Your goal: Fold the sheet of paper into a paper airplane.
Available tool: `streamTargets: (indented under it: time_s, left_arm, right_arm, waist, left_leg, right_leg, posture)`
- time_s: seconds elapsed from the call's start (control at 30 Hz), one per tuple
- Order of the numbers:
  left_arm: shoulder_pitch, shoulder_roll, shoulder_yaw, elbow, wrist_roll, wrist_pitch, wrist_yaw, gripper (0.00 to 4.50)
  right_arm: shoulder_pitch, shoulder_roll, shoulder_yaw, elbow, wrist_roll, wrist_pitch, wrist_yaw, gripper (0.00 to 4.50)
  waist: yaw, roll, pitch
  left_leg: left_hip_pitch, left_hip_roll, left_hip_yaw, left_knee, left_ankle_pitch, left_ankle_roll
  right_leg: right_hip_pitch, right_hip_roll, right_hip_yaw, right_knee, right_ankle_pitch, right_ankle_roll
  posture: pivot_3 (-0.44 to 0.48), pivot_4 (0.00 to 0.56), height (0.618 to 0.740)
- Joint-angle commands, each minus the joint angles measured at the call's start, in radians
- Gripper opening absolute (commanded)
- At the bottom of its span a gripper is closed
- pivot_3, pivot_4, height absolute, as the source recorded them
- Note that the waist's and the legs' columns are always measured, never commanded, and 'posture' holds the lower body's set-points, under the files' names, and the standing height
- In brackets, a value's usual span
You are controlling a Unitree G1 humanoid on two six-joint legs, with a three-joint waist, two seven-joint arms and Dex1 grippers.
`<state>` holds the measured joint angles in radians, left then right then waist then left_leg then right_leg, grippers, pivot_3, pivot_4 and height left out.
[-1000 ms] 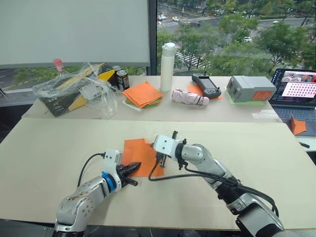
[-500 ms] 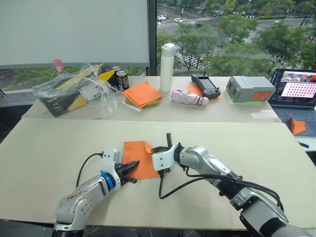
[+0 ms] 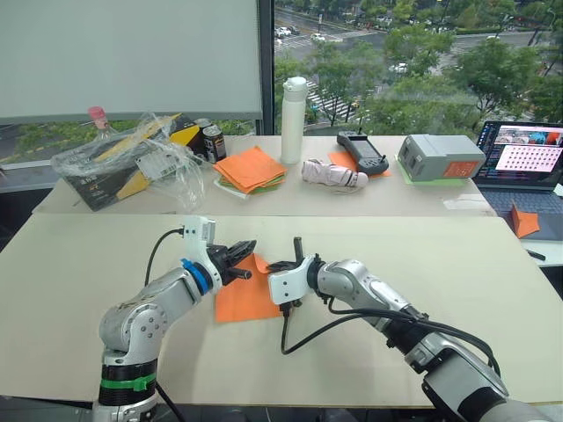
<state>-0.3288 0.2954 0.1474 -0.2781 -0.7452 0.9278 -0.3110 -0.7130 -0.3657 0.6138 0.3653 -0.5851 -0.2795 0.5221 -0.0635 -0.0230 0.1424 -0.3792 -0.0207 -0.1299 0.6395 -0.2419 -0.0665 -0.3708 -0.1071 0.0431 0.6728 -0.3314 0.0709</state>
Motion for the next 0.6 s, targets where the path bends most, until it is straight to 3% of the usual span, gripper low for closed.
streamTargets:
  time_s: [0.03, 0.37, 0.6]
  left_arm:
    - [-0.027, 0.012, -0.048, 0.049, 0.049, -0.044, -0.043, 0.0]
    - [-0.139, 0.03, -0.107, 0.307, 0.205, -0.185, -0.128, 0.0]
    - [-0.148, 0.019, -0.138, 0.361, 0.258, -0.22, -0.171, 0.0]
  right_arm:
    - [0.002, 0.006, -0.006, 0.008, -0.012, -0.007, 0.002, 0.04]
    - [0.016, 0.004, -0.014, -0.016, -0.011, 0.006, 0.008, 0.04]
    - [0.026, 0.002, -0.023, -0.029, -0.009, 0.017, 0.022, 0.04]
  waist:
    - [0.0, 0.0, 0.0]
    - [-0.003, 0.0, 0.0]
    - [-0.003, 0.0, 0.0]
  left_leg:
    - [0.0, 0.0, 0.0, 0.0, 0.0, 0.0]
    - [0.0, 0.0, 0.0, 0.0, 0.0, 0.0]
    - [-0.001, 0.0, 0.0, 0.0, 0.0, 0.0]
  right_leg:
    - [0.0, 0.0, 0.0, 0.0, 0.0, 0.0]
    - [0.0, 0.0, 0.0, 0.0, 0.0, 0.0]
    - [0.0, 0.0, -0.001, 0.0, 0.0, 0.0]
  posture:
    - [0.0, 0.15, 0.74]
    - [0.0, 0.15, 0.74]
    - [0.0, 0.15, 0.74]
